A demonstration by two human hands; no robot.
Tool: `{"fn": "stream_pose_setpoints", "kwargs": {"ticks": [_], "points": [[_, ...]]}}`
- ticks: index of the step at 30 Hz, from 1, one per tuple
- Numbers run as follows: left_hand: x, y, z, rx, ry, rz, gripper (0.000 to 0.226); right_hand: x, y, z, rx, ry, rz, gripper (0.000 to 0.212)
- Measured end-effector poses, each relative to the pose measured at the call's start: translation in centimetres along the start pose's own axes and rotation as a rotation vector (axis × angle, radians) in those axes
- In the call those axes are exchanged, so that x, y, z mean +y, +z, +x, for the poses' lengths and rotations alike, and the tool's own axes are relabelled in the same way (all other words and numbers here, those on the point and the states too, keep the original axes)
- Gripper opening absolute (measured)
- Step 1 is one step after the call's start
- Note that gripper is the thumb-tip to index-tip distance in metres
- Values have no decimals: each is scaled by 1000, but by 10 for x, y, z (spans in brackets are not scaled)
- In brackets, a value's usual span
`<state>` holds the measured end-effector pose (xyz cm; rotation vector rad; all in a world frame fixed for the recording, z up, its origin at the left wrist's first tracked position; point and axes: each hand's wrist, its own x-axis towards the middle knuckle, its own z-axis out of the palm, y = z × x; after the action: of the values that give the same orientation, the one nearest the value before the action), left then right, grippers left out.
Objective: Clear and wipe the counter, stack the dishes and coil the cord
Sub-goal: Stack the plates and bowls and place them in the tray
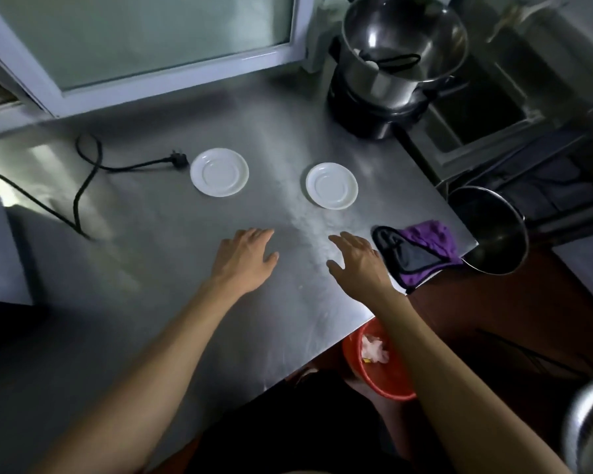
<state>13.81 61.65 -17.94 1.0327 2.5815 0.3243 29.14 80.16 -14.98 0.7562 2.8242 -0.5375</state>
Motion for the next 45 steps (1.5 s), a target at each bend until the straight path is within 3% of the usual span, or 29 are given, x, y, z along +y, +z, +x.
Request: {"fn": "stream_pose_setpoints", "kwargs": {"ticks": [8, 21, 31, 45], "points": [[-15, 9, 31, -34, -96, -9, 58, 16, 4, 72, -56, -53, -22, 61], [21, 8, 125, -7, -178, -28, 60, 58, 18, 205, -198, -61, -96, 88], [19, 11, 168, -43, -250, -42, 55, 65, 30, 251, -164, -134, -206, 111], [-19, -8, 192, 44, -320, -22, 54, 22, 32, 279, -90, -200, -115, 108]]}}
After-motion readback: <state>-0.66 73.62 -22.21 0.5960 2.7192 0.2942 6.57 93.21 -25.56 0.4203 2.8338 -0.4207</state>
